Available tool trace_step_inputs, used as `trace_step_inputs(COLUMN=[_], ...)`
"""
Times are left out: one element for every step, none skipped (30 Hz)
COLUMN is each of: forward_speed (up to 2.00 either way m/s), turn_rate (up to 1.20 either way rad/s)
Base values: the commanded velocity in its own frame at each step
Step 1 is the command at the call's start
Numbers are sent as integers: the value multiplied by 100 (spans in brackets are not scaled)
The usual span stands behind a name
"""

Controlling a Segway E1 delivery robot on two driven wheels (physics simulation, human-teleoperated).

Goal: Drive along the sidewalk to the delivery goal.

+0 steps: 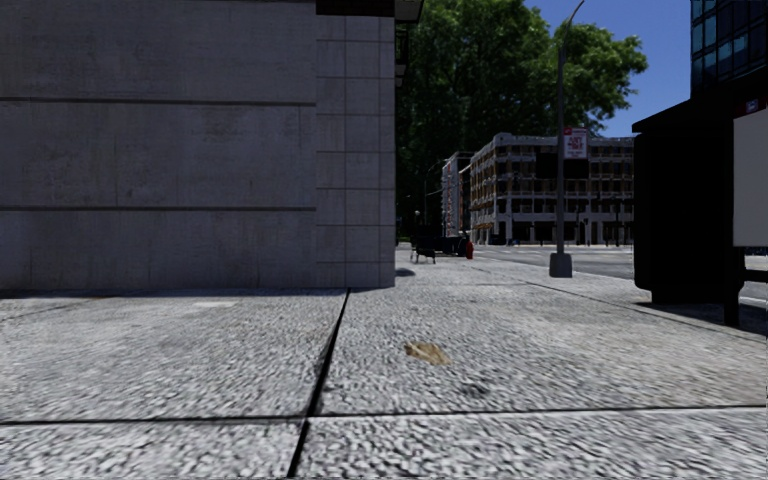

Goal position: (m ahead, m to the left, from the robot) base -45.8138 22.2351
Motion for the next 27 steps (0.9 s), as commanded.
trace_step_inputs(forward_speed=[200, 200, 200, 200, 200, 200, 200, 200, 200, 200, 200, 200, 200, 200, 200, 200, 200, 200, 200, 200, 200, 200, 200, 200, 200, 200, 200], turn_rate=[83, 83, 83, 83, 83, 83, 83, 83, 83, 83, 83, 83, 83, 83, 83, 83, 83, 83, 83, 83, 83, 83, 83, 83, 83, 83, 83])
